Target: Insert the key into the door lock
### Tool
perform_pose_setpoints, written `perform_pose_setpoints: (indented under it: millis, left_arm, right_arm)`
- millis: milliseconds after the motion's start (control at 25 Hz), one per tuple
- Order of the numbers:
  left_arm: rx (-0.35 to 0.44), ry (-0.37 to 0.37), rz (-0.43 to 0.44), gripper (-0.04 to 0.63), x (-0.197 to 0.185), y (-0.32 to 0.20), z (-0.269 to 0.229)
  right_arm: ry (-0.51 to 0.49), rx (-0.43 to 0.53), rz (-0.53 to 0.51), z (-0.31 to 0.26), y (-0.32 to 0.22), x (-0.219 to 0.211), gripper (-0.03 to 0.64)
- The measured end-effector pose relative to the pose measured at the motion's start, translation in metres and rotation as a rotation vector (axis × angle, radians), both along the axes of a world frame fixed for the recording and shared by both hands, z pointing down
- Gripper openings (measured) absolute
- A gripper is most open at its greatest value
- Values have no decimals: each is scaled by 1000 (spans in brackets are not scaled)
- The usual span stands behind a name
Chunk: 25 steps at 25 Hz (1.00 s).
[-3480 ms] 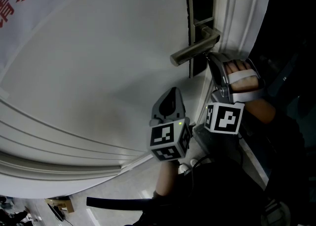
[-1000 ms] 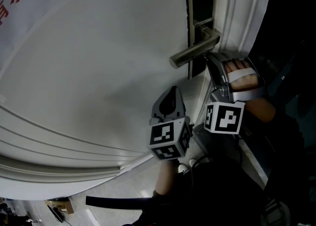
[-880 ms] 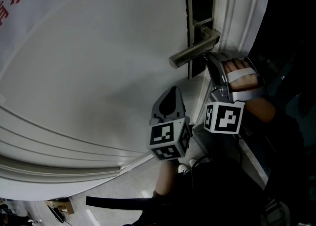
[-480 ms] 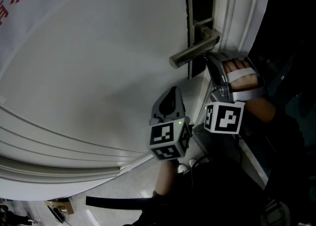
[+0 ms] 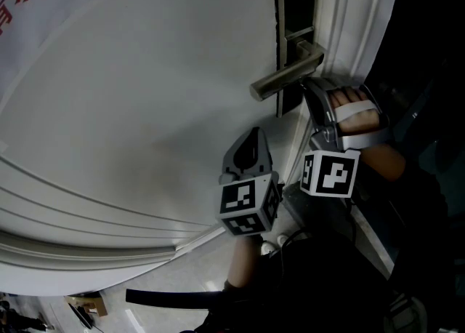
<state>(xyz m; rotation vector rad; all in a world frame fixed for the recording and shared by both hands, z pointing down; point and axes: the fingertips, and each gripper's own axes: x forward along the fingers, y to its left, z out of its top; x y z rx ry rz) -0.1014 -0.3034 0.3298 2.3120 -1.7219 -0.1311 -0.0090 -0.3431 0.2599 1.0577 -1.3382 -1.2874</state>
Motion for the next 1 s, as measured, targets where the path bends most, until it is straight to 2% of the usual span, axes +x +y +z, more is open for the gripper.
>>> perform_pose_setpoints:
  millis: [440,800,1000]
  left_arm:
    - [6,3,-2,0,-1,1,0]
    - [-24,7,13,0,1,3,3]
    - [8,5,0,0,-1,0,-1]
  right_arm:
    - [8,2,7,0,0,0,14]
    - [11,3,8,0,-1,0,14]
    - [10,0,11,0,-2,-2,14]
